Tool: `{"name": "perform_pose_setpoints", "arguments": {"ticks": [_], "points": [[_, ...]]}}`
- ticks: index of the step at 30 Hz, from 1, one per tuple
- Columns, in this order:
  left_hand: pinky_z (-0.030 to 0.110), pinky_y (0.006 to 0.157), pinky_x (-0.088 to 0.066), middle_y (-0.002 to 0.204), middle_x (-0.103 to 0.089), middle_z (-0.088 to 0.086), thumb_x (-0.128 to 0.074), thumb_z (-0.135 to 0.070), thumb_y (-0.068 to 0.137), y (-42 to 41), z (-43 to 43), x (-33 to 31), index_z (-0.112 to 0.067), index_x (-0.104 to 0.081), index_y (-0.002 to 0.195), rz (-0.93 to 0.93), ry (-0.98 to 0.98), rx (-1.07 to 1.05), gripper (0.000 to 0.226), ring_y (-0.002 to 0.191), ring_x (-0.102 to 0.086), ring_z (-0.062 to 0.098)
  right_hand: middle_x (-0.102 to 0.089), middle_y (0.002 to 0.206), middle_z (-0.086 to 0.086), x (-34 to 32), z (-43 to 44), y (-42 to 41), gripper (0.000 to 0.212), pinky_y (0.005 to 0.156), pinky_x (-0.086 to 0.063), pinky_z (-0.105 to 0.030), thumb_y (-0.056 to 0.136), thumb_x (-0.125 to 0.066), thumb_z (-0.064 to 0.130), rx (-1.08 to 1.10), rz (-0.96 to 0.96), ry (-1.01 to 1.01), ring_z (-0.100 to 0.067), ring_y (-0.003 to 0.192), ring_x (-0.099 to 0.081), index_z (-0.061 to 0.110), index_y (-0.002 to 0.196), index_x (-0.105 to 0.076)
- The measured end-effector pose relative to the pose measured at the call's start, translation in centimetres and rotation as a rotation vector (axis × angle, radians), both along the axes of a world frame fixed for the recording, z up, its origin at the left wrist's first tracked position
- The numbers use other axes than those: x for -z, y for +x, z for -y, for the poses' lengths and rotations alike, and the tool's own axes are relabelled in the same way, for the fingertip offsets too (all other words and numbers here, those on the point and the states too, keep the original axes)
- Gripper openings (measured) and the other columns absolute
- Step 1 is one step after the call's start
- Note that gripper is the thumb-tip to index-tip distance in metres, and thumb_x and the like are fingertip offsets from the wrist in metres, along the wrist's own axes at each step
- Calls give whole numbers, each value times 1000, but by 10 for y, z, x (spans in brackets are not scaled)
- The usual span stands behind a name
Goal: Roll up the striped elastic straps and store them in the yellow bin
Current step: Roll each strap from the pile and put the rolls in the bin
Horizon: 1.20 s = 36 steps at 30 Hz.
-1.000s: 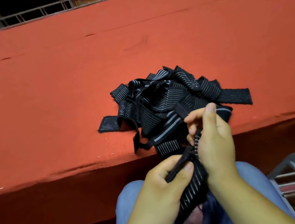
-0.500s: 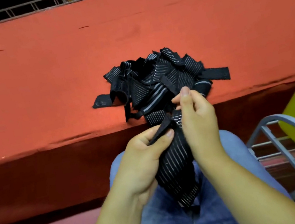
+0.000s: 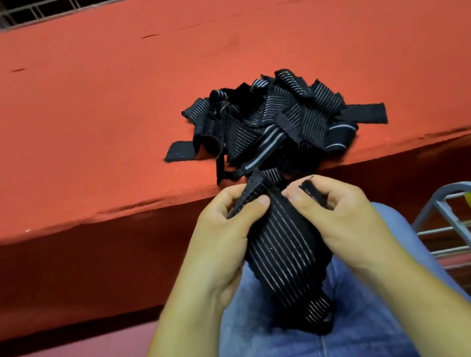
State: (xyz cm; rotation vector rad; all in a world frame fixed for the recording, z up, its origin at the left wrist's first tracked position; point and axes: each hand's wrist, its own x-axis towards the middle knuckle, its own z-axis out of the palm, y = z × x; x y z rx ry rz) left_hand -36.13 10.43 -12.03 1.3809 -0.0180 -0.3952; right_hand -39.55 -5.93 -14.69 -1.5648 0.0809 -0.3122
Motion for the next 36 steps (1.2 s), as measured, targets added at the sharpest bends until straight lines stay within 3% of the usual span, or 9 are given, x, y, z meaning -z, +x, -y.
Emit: {"name": "perform_pose_setpoints", "arguments": {"ticks": [6,10,13,19,23,26,29,33,36], "points": [[44,95,-56,109,-76,15,-74,-7,91,-1,2,0,-16,-73,107,91,60,-39,19,94,-71,22,-78,82,4,-3,1,-6,9,71,-53,-17,92,-76,26,-80,-48,38,-3,76,-69,24,85,-81],[44,98,-57,111,-77,11,-72,-9,92,-3,4,-2,-13,-71,116,103,-30,-53,24,103,-73,25,-79,81,1,-4,6,-7,13,69,-54,-19,93,-78,16,-68,-31,-12,-6,73,-70,27,86,-81],[35,92,-59,113,-78,10,-68,-23,91,-5,4,-3,-11,-72,119,105,-97,-45,31,107,-74,24,-80,84,0,-6,10,-5,13,72,-57,-21,93,-78,15,-39,-14,-20,-7,75,-71,27,89,-81],[38,90,-56,110,-79,8,-65,-36,89,-1,2,-2,-17,-76,112,145,-90,-114,32,106,-74,24,-83,100,7,-18,16,-2,17,88,-57,-21,100,-68,14,-39,2,-66,-6,97,-76,24,100,-82],[31,87,-55,111,-78,8,-65,-33,92,-1,-5,-3,-15,-77,112,150,-151,-64,29,103,-74,17,-83,105,-3,-45,35,13,24,95,-61,-37,108,-55,21,126,27,234,-16,101,-77,19,110,-79],[37,106,-46,132,-71,1,-71,-34,92,-1,-7,4,-17,-74,124,224,-106,56,36,125,-65,15,-82,102,-1,-77,38,23,27,82,-65,-34,112,-47,23,71,59,411,-13,95,-77,17,118,-73],[23,113,-43,152,-53,-18,-68,-28,93,0,-2,4,-19,-71,128,349,-17,158,37,141,-49,2,-80,102,-2,-102,30,28,28,75,-65,-34,111,-48,27,-38,66,452,-15,94,-77,15,120,-73],[23,99,-52,127,-73,5,-67,-24,96,-2,5,-3,-13,-77,115,446,72,146,24,120,-66,11,-80,100,-8,-117,15,35,30,74,-65,-36,111,-49,28,-118,56,549,-19,91,-78,11,122,-71],[29,90,-57,107,-80,7,-74,-31,91,0,9,-8,-13,-80,106,384,34,-4,24,105,-74,18,-80,114,-6,-108,14,38,39,78,-64,-34,103,-56,43,-86,38,520,-16,96,-78,15,127,-70]]}}
